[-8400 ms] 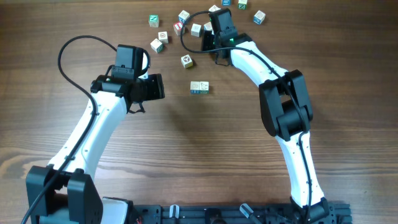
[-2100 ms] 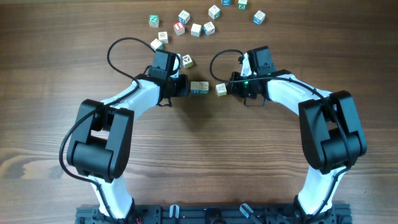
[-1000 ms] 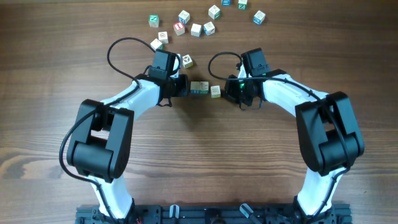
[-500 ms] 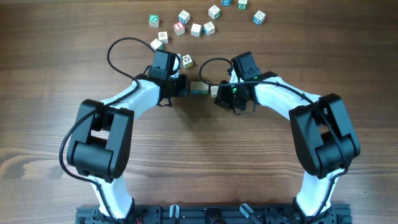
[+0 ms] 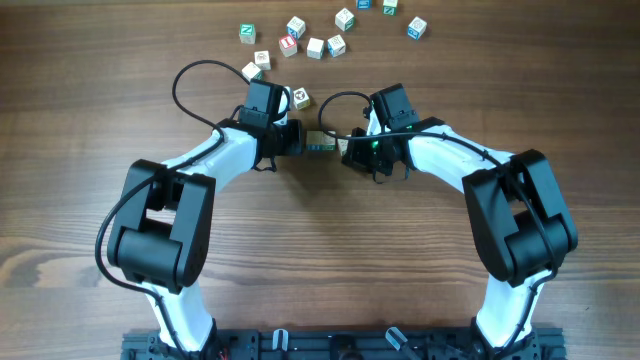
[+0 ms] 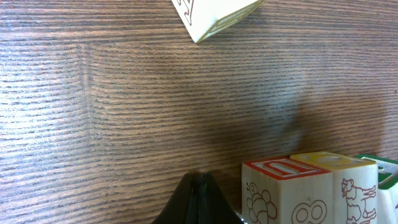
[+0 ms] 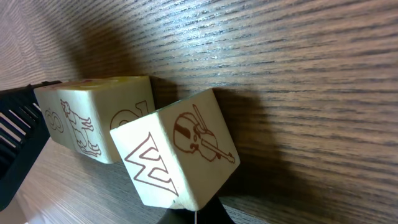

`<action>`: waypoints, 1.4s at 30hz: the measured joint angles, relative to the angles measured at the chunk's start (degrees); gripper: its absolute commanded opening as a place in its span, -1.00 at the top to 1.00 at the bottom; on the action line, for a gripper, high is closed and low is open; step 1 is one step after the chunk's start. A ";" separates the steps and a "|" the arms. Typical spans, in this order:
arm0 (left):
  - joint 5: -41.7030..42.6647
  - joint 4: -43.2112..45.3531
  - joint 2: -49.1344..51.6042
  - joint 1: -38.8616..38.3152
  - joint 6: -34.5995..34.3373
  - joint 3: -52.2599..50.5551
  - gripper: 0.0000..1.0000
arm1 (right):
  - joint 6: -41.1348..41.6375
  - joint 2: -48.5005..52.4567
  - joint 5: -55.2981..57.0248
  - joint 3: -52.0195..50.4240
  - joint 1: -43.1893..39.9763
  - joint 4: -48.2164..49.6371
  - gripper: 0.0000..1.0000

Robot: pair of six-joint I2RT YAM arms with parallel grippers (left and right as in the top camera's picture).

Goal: Form a horizontal line

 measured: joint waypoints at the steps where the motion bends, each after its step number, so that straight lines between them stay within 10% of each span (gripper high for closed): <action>1: 0.00 0.00 0.00 0.00 0.00 0.00 0.92 | 0.02 0.00 -0.02 0.00 0.00 0.00 0.91; 42: 0.00 0.00 0.00 0.00 0.00 0.00 0.92 | 4.13 1.05 -0.39 -0.52 2.51 6.14 0.91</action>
